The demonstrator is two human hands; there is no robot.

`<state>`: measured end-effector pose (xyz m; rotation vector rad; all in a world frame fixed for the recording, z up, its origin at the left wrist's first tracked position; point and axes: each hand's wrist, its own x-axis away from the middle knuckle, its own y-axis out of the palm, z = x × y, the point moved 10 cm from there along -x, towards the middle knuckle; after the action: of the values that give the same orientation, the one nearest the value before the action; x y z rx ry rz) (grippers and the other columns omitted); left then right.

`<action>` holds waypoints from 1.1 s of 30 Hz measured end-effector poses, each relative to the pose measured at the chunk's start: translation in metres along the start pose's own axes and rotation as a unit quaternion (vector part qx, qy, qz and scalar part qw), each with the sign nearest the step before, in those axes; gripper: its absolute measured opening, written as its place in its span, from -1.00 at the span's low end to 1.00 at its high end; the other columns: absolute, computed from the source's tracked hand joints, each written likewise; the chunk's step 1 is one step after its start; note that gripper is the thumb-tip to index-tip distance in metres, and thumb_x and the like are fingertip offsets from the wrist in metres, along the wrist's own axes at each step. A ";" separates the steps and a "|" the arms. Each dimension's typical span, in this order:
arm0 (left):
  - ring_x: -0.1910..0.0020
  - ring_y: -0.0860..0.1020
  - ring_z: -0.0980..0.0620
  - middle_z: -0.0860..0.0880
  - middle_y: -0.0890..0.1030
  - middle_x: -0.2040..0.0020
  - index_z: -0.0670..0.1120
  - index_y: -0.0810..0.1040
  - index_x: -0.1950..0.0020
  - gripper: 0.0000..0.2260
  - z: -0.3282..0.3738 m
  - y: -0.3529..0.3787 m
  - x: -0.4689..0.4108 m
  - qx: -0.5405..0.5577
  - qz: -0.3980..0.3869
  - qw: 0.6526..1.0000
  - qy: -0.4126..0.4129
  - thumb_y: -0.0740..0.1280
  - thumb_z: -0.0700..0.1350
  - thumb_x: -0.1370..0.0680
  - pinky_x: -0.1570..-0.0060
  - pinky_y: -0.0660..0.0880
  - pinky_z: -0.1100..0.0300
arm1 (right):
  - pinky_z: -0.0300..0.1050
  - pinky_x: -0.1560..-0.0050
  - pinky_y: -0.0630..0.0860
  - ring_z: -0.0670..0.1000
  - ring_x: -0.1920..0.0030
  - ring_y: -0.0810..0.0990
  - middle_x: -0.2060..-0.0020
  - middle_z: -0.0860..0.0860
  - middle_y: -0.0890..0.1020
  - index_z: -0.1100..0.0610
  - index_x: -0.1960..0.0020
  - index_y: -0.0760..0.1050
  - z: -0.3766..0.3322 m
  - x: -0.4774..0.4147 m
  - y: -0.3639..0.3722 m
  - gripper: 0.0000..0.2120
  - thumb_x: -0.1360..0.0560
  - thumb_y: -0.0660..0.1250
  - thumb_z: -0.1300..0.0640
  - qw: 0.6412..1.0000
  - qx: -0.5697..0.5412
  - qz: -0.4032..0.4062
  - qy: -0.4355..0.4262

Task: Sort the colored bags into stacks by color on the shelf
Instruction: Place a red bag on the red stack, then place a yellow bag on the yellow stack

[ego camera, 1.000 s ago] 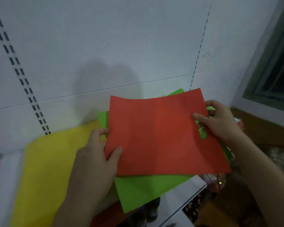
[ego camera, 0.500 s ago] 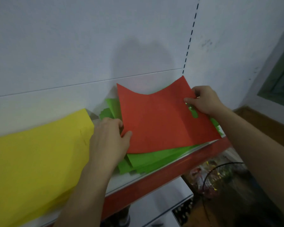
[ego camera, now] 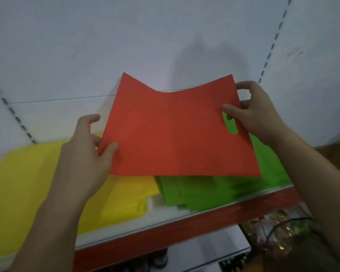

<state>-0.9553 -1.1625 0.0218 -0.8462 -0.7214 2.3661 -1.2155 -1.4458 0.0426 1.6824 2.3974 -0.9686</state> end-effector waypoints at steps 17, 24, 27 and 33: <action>0.07 0.57 0.05 0.07 0.62 -0.05 -0.02 0.62 -0.16 -0.78 -0.255 -0.321 0.111 -0.153 0.211 0.958 -0.117 0.42 -0.19 -0.53 -0.01 0.45 0.15 | -0.33 0.47 0.42 -0.04 0.47 0.61 0.29 0.02 0.67 0.13 0.09 0.62 -0.254 0.096 0.355 -0.95 -0.50 0.44 0.26 0.950 -0.045 -0.257 -0.169; 0.00 0.50 0.05 -0.03 0.58 -0.21 -0.09 0.53 -0.33 -0.51 -0.354 -0.404 0.107 -0.193 0.107 0.974 -0.060 0.48 -0.28 -0.41 -0.07 0.43 0.11 | -0.12 0.39 0.53 0.04 0.38 0.67 0.17 0.00 0.67 0.09 -0.05 0.61 -0.312 0.150 0.473 -0.80 -0.47 0.46 0.30 0.937 -0.021 -0.309 -0.158; 0.02 0.52 0.00 -0.08 0.57 -0.20 -0.13 0.51 -0.34 -0.56 -0.384 -0.426 0.101 -0.218 0.073 0.973 -0.021 0.41 -0.20 -0.46 -0.08 0.45 0.11 | -0.09 0.36 0.57 0.09 0.34 0.70 0.13 0.02 0.68 0.11 -0.06 0.61 -0.325 0.162 0.512 -0.78 -0.46 0.44 0.33 0.941 0.012 -0.299 -0.158; -0.17 0.54 -0.06 -0.02 0.48 -0.29 -0.07 0.52 -0.35 -0.60 -0.433 -0.426 0.088 -0.297 -0.053 0.953 -0.008 0.37 0.00 -0.53 -0.15 0.53 -0.01 | -0.12 0.06 0.56 -0.05 0.21 0.65 -0.04 -0.03 0.68 -0.01 -0.06 0.60 -0.336 0.166 0.552 -0.78 -0.44 0.47 0.18 0.919 0.183 -0.286 -0.199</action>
<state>-0.5943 -0.6688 -0.0334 -0.9900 -1.4875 2.0752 -0.7055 -1.0187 -0.0041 0.7011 2.5485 -1.7292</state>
